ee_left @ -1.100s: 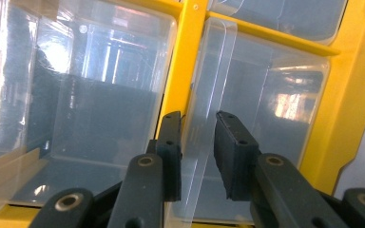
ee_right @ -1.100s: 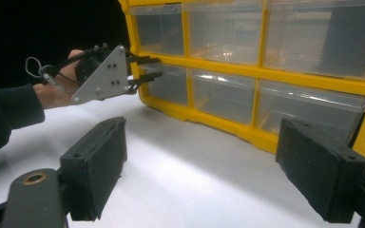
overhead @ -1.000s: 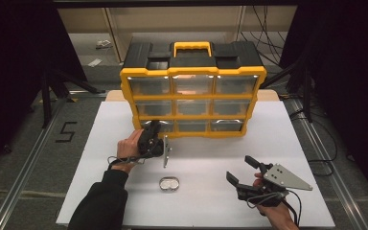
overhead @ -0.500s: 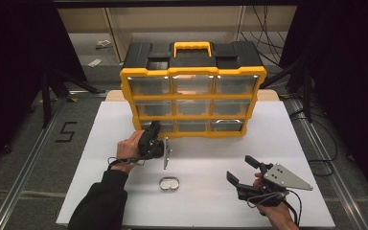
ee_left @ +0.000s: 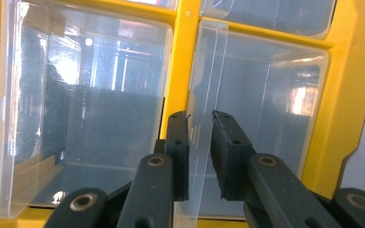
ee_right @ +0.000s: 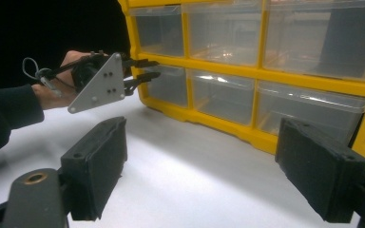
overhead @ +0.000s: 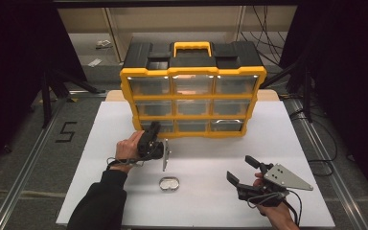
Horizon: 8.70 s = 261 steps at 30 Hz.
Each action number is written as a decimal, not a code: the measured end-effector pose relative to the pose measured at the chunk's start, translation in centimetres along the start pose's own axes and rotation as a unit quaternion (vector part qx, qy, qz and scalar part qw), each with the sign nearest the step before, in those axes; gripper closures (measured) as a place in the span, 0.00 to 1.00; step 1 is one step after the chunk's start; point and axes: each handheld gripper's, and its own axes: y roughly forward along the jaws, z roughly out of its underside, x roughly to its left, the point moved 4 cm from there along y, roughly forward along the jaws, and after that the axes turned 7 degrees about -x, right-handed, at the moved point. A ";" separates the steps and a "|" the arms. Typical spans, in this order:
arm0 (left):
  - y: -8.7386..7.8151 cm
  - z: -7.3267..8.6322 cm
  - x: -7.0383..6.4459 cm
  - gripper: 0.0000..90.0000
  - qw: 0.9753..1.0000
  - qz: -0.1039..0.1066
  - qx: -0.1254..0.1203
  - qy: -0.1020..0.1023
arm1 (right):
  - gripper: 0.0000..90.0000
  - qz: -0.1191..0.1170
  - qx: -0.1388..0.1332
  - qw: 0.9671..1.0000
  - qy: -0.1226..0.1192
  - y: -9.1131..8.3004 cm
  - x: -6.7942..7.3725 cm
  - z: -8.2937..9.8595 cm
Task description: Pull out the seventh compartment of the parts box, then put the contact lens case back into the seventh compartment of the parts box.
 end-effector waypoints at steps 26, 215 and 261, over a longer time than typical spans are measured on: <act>-0.4 -0.1 -0.3 0.89 1.000 -0.013 -0.001 0.020 | 0.21 -0.002 -0.002 1.000 0.003 0.1 0.0 0.0; -9.9 -3.8 2.5 0.25 0.848 0.236 -0.113 -0.460 | 0.21 -0.006 -0.001 1.000 0.001 0.0 0.0 -0.1; -9.7 -5.7 -0.9 0.23 0.821 0.415 -0.055 -0.387 | 0.21 -0.005 -0.002 1.000 0.003 0.0 -0.3 0.0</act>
